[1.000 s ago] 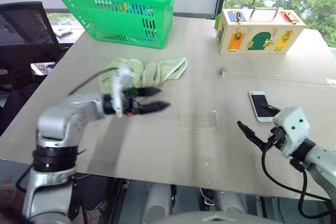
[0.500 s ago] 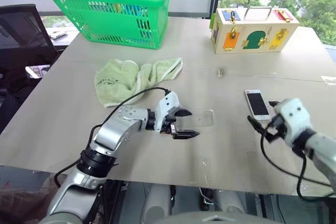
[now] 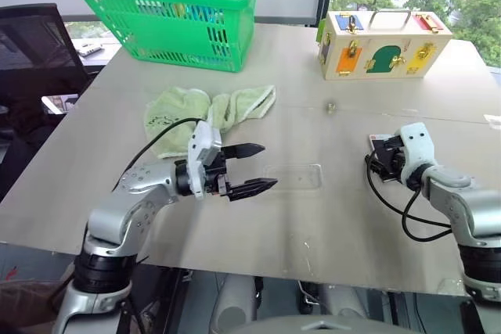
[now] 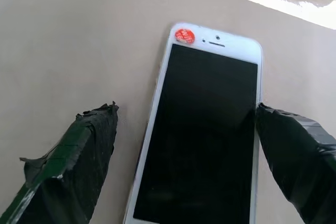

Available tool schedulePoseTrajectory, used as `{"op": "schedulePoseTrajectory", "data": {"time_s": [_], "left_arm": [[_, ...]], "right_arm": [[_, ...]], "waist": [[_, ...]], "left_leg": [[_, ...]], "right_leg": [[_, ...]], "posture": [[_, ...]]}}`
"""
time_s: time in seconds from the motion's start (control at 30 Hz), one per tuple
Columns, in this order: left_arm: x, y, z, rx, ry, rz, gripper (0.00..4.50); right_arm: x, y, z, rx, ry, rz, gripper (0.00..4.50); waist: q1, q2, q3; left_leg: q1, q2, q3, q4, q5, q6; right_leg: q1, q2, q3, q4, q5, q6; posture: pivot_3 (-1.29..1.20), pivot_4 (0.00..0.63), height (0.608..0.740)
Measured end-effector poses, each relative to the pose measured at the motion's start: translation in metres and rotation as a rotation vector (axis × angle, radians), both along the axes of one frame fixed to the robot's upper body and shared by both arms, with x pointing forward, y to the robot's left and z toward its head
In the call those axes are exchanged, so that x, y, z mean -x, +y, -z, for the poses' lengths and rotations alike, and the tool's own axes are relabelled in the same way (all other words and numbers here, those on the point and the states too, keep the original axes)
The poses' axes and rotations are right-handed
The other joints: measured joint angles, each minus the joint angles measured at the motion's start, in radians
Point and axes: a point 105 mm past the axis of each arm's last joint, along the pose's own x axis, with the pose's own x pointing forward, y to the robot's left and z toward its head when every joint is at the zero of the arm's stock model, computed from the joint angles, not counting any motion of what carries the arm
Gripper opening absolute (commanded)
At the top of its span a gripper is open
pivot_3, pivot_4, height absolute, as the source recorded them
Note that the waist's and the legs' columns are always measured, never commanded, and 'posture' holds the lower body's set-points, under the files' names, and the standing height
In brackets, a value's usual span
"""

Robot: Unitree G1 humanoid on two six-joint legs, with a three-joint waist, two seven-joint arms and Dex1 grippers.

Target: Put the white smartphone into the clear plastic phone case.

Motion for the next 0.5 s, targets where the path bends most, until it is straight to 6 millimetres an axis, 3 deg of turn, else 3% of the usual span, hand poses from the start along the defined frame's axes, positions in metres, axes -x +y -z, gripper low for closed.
{"op": "schedulePoseTrajectory", "data": {"time_s": [0.13,0.5], "left_arm": [[0.0033,0.0011,-0.0103,0.012,-0.035,-0.008,4.43],[0.004,0.0033,-0.0024,0.006,-0.01,-0.058,4.43]], "right_arm": [[0.0026,-0.0018,0.0021,0.001,0.033,0.023,4.5],[0.005,-0.0094,0.0062,0.001,0.099,0.081,4.5]], "waist": [[0.002,0.0,-0.003],[0.021,-0.003,-0.009]], "left_leg": [[0.0,0.0,0.0,0.0,0.0,0.001],[0.0,0.0,-0.001,0.0,-0.001,-0.002]], "right_leg": [[0.002,0.001,0.0,-0.001,0.0,0.0],[0.002,-0.001,-0.002,-0.003,0.0,0.0]], "posture": [[0.0,0.15,0.74],[0.0,0.15,0.74]]}}
